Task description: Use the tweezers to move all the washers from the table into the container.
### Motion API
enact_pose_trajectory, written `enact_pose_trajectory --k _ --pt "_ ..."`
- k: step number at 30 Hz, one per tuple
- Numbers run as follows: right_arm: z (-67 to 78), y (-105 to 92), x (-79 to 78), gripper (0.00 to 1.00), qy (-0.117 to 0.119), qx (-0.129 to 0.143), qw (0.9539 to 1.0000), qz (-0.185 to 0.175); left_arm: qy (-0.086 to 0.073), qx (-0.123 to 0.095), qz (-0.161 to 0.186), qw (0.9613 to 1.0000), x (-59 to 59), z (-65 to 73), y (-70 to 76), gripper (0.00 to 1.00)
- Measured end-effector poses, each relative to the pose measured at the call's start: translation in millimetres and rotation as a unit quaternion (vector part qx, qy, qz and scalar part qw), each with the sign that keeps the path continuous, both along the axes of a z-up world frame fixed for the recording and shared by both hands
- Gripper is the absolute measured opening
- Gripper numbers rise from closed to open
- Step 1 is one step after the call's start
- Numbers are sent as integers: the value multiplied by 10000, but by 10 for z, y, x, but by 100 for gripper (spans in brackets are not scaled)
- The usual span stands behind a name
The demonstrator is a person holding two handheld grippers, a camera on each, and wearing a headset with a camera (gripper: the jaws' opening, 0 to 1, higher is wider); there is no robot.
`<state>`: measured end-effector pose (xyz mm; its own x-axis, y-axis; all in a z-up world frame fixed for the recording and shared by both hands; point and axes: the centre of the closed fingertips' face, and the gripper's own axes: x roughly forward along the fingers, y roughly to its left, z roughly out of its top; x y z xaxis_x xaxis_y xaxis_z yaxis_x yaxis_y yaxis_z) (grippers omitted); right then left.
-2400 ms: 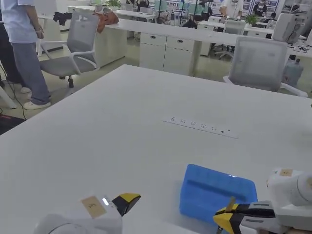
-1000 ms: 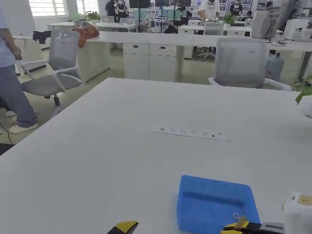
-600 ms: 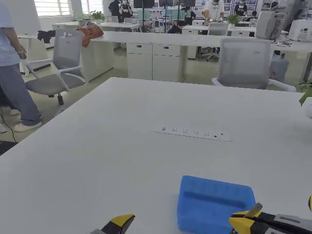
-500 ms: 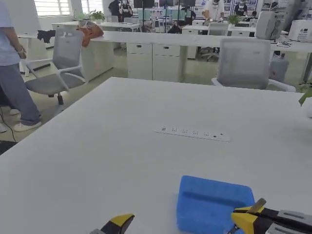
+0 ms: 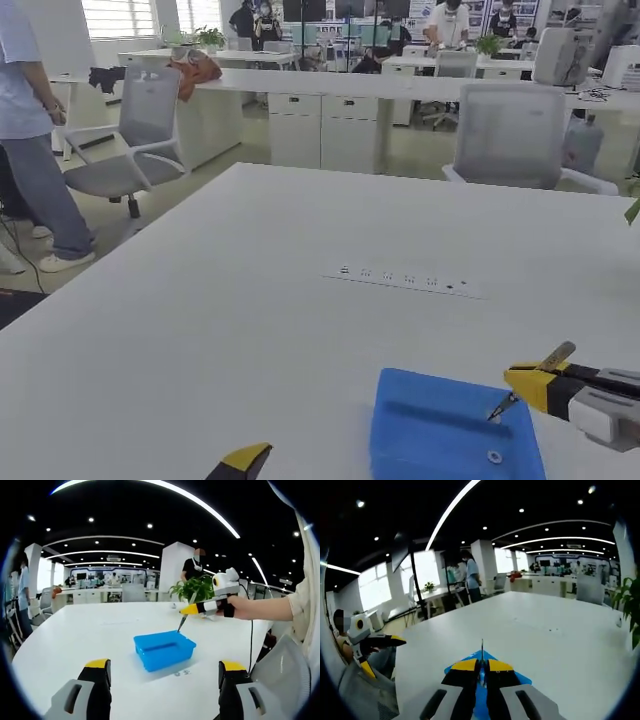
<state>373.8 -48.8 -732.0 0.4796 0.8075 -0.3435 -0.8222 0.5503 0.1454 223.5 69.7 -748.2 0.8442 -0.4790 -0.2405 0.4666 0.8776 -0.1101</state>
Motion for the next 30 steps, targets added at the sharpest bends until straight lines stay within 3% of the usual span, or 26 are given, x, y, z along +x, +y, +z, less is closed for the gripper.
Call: enact_pose_trajectory --k 3,8,14,22,26,30 --pt "-98 21 103 2 94 -66 9999 -32 -21 -6 25 10000 4 8 1 91" --pt "-300 104 223 2 304 -264 9992 -7 -90 182 -16 9998 -5 8 -15 91" --pt "-465 203 277 2 466 -449 9979 65 -125 117 77 9998 8 25 24 91" --pt "-705 240 231 2 650 -834 9942 202 -151 173 142 9996 15 23 54 91" --pt "-805 243 167 2 623 -1152 9907 371 -131 212 156 9996 17 10 59 91" --pt "-866 246 114 2 624 -1274 9888 467 -132 239 140 9995 14 9 54 90"
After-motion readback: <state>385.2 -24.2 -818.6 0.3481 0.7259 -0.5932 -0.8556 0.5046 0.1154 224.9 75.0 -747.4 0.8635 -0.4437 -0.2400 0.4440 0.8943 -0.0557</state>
